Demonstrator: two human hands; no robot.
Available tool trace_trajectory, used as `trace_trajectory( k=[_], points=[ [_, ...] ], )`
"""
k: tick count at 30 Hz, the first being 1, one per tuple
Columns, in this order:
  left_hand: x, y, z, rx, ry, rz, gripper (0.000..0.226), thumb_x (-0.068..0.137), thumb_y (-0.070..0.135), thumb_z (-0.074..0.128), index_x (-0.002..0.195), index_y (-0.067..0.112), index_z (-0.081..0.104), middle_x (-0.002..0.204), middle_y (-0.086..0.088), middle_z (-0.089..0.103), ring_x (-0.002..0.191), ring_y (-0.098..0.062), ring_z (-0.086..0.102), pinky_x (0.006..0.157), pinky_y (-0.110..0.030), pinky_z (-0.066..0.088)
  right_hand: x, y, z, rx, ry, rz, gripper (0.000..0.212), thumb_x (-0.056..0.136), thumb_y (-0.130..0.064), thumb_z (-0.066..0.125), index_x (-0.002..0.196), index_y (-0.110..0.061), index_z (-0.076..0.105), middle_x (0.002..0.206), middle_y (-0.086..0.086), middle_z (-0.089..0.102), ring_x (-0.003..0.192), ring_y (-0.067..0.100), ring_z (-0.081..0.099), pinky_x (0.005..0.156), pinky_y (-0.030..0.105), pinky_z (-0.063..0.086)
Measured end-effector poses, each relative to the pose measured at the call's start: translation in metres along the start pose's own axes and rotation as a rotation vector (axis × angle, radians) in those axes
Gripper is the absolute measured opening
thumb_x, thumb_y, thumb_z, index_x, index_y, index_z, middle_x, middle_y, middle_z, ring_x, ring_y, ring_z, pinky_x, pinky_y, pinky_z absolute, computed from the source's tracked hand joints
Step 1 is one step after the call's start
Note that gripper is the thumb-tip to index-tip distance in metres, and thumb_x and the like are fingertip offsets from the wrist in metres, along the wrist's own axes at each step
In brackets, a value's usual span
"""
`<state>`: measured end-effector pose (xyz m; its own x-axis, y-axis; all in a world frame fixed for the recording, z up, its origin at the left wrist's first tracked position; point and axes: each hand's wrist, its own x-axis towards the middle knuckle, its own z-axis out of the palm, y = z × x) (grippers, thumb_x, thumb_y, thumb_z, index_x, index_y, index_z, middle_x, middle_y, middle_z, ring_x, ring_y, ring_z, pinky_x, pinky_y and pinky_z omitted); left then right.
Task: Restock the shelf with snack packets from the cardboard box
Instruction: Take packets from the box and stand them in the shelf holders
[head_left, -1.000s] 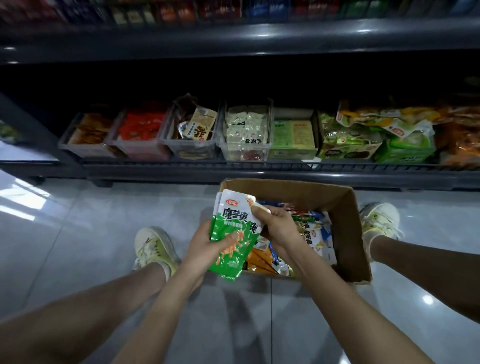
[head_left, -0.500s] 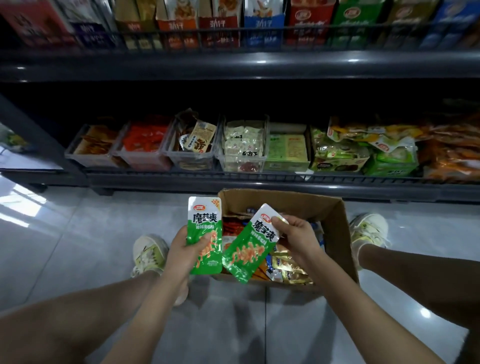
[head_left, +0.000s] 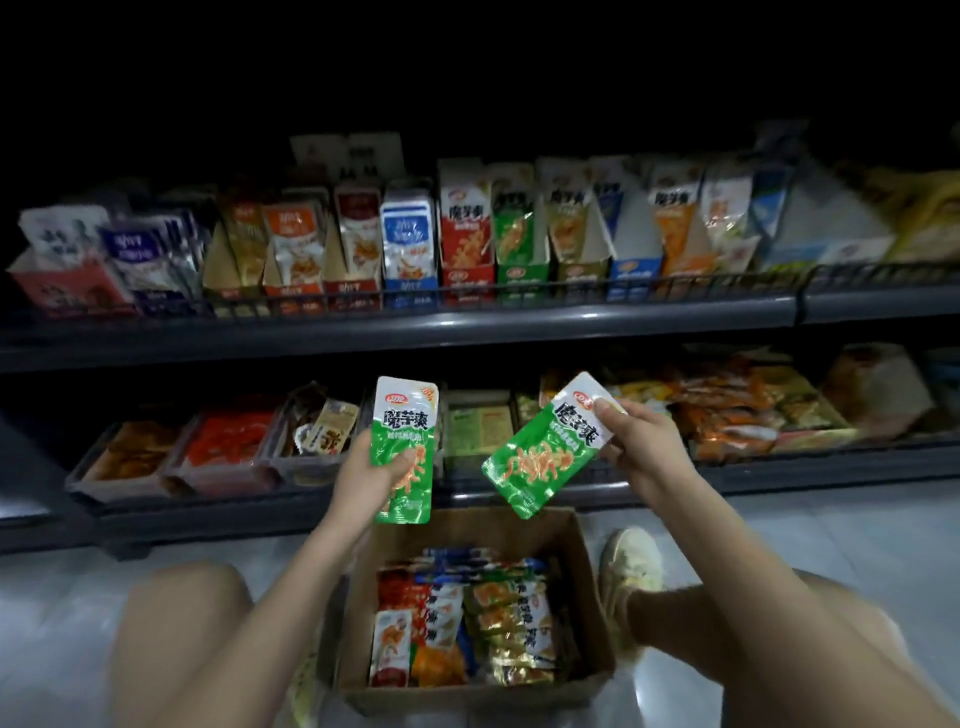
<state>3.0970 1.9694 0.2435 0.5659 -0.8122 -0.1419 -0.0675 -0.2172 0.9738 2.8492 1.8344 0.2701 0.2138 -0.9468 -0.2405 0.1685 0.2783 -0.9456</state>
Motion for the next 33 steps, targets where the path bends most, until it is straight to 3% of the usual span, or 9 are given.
trace_trajectory(
  k=[3, 7, 10, 14, 18, 24, 29, 31, 33],
  points=[
    [0.01, 0.034, 0.013, -0.03, 0.006, 0.073, 0.034, 0.089, 0.007, 0.062, 0.122, 0.01, 0.052, 0.115, -0.005, 0.064, 0.102, -0.021, 0.061, 0.08, -0.032, 0.048, -0.001, -0.04, -0.004, 0.027, 0.024, -0.085, 0.009, 0.092, -0.009, 0.059, 0.089, -0.002, 0.065, 0.068, 0.006, 0.067, 0.067, 0.022, 0.051, 0.063, 0.031, 0.036],
    [0.022, 0.072, 0.018, 0.0, -0.006, 0.149, 0.026, 0.091, 0.009, 0.06, 0.116, 0.011, 0.053, 0.108, -0.001, 0.064, 0.101, -0.021, 0.062, 0.07, -0.026, 0.046, -0.001, -0.088, 0.001, 0.049, 0.054, -0.189, 0.006, 0.093, -0.008, 0.058, 0.09, -0.004, 0.062, 0.079, 0.011, 0.067, 0.074, 0.022, 0.059, 0.073, 0.034, 0.047],
    [0.032, 0.099, 0.016, 0.025, 0.013, 0.185, 0.029, 0.09, 0.014, 0.062, 0.117, 0.013, 0.052, 0.115, -0.003, 0.063, 0.105, -0.022, 0.06, 0.083, -0.035, 0.049, 0.006, -0.117, 0.01, 0.058, 0.073, -0.238, 0.004, 0.094, -0.009, 0.058, 0.091, -0.006, 0.06, 0.087, 0.011, 0.068, 0.076, 0.017, 0.066, 0.07, 0.029, 0.058],
    [0.052, 0.129, 0.014, 0.042, 0.041, 0.23, 0.06, 0.087, 0.025, 0.066, 0.139, 0.01, 0.04, 0.14, -0.007, 0.05, 0.126, -0.027, 0.049, 0.104, -0.052, 0.04, 0.03, -0.146, 0.026, -0.005, 0.103, -0.315, 0.004, 0.093, -0.006, 0.059, 0.089, -0.007, 0.06, 0.09, 0.013, 0.067, 0.078, 0.022, 0.066, 0.068, 0.031, 0.059],
    [0.071, 0.158, 0.017, 0.011, 0.083, 0.284, 0.052, 0.089, 0.019, 0.064, 0.136, 0.012, 0.044, 0.136, -0.005, 0.053, 0.122, -0.024, 0.052, 0.103, -0.047, 0.042, 0.063, -0.174, 0.045, -0.113, 0.143, -0.391, 0.009, 0.09, -0.005, 0.062, 0.084, -0.012, 0.061, 0.091, 0.01, 0.067, 0.081, 0.023, 0.064, 0.071, 0.034, 0.057],
    [0.116, 0.182, 0.02, -0.056, 0.106, 0.261, 0.066, 0.086, 0.028, 0.067, 0.143, 0.016, 0.036, 0.145, -0.005, 0.045, 0.129, -0.027, 0.046, 0.105, -0.053, 0.039, 0.134, -0.191, 0.085, -0.262, 0.215, -0.534, 0.008, 0.089, -0.008, 0.064, 0.081, -0.01, 0.06, 0.077, 0.006, 0.061, 0.079, 0.024, 0.059, 0.071, 0.037, 0.05],
    [0.147, 0.184, 0.026, -0.165, 0.09, 0.284, 0.052, 0.09, 0.015, 0.063, 0.137, 0.012, 0.041, 0.123, 0.01, 0.048, 0.112, -0.011, 0.051, 0.087, -0.027, 0.039, 0.191, -0.172, 0.112, -0.419, 0.226, -0.513, 0.019, 0.089, -0.017, 0.066, 0.075, -0.011, 0.056, 0.064, 0.004, 0.055, 0.062, 0.018, 0.05, 0.058, 0.032, 0.041],
    [0.15, 0.186, 0.029, -0.202, 0.078, 0.298, 0.058, 0.091, 0.014, 0.062, 0.143, 0.011, 0.035, 0.121, 0.012, 0.042, 0.101, -0.003, 0.047, 0.086, -0.02, 0.035, 0.207, -0.163, 0.117, -0.558, 0.194, -0.497, 0.01, 0.091, -0.015, 0.064, 0.082, -0.012, 0.059, 0.071, 0.003, 0.057, 0.062, 0.016, 0.051, 0.055, 0.03, 0.04],
    [0.157, 0.186, 0.029, -0.213, 0.074, 0.299, 0.064, 0.091, 0.014, 0.062, 0.146, 0.01, 0.029, 0.131, 0.012, 0.039, 0.109, -0.006, 0.042, 0.088, -0.023, 0.03, 0.218, -0.159, 0.119, -0.737, 0.164, -0.538, 0.01, 0.089, -0.011, 0.065, 0.098, -0.014, 0.064, 0.087, 0.004, 0.063, 0.074, 0.019, 0.059, 0.058, 0.036, 0.048]
  ],
)
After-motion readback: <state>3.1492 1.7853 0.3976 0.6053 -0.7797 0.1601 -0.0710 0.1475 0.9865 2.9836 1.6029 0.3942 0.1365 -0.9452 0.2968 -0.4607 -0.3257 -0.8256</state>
